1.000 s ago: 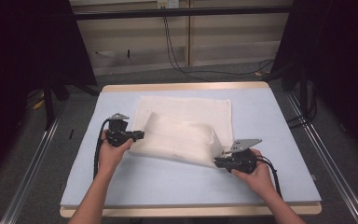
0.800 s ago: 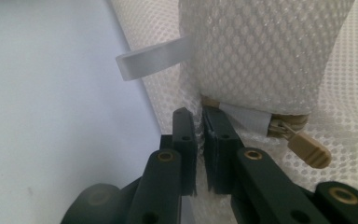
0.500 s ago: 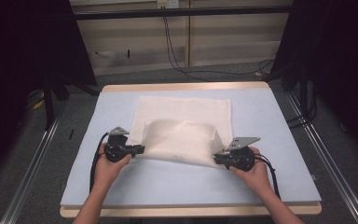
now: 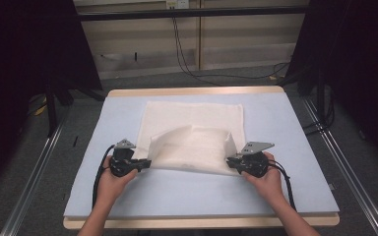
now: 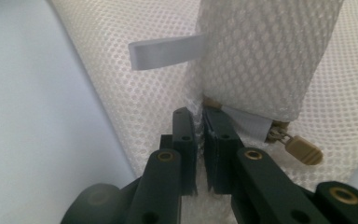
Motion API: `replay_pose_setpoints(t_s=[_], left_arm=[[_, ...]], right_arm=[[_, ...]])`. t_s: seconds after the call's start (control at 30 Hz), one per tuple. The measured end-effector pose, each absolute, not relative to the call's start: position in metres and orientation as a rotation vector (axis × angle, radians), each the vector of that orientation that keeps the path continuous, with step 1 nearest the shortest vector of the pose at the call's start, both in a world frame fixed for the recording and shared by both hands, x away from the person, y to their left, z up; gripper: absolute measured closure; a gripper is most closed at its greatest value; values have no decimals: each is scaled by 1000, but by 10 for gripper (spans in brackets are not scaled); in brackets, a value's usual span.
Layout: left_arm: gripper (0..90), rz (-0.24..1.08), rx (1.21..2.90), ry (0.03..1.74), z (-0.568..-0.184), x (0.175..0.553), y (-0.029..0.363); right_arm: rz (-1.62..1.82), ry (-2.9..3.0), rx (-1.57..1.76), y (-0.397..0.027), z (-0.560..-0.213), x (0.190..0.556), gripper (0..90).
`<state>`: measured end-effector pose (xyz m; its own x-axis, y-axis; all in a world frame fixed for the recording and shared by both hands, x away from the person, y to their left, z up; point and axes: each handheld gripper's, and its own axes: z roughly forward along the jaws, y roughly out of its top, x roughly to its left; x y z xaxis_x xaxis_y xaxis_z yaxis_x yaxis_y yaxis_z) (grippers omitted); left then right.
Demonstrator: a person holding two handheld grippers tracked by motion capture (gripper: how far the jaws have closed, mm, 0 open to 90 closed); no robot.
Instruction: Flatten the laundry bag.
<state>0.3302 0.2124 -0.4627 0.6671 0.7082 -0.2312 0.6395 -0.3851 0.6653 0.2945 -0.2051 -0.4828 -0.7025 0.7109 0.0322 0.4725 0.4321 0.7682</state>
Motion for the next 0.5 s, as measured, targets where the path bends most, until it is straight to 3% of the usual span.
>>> replay_pose_setpoints(t_s=[0.5], left_arm=[[856,124,2168,1059,-469,326,217]], right_arm=[[1101,2328,1021,-206,-485,307,838]])
